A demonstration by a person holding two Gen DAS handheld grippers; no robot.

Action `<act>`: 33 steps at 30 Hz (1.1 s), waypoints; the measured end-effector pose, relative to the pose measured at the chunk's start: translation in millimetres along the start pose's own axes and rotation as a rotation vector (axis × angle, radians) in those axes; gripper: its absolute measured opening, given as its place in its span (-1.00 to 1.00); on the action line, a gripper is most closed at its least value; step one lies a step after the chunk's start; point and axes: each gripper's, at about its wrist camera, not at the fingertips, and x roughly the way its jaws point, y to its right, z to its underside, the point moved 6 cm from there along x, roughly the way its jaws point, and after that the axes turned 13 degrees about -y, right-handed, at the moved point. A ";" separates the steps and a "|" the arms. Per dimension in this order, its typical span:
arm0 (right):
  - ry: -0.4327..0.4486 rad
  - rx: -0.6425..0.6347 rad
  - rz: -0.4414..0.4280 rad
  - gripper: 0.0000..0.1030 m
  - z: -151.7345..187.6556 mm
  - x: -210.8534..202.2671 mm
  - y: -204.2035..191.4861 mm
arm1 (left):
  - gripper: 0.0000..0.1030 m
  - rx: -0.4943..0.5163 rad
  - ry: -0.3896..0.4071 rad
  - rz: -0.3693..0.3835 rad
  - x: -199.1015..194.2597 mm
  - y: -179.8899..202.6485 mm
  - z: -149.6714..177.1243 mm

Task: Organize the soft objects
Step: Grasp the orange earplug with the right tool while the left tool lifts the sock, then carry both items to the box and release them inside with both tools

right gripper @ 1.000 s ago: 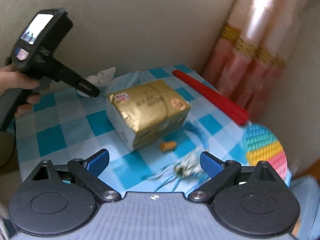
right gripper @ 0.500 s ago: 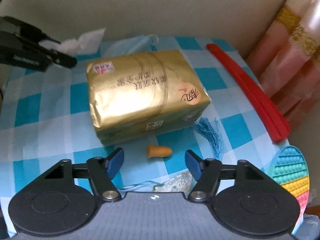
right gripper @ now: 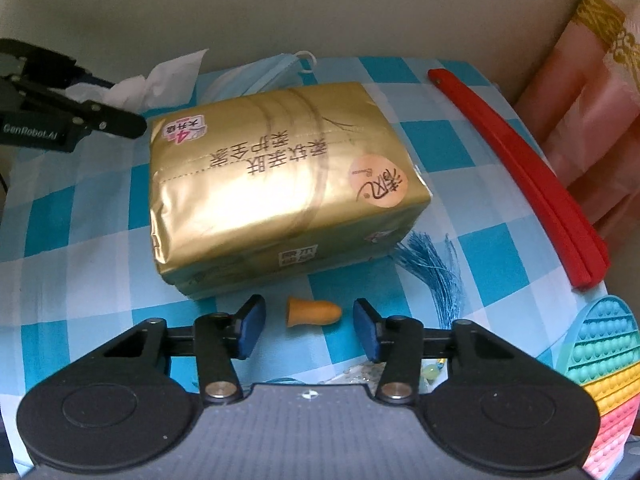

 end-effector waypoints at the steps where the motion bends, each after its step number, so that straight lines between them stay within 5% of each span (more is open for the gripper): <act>1: 0.000 0.005 -0.006 -0.05 -0.2 0.3 1.3 | -0.26 0.002 -0.002 0.001 0.8 0.4 -0.1; 4: 0.002 0.009 -0.021 -0.35 -0.9 -0.3 1.6 | -0.26 0.006 -0.011 0.001 3.4 1.6 0.5; 22: 0.067 0.112 -0.001 -0.36 26.5 -55.6 -51.0 | -0.26 0.119 -0.061 0.062 -19.9 12.5 29.3; 33: 0.033 0.337 0.075 -0.36 95.8 -76.3 -102.3 | -0.26 0.314 -0.081 0.168 -55.7 60.1 62.7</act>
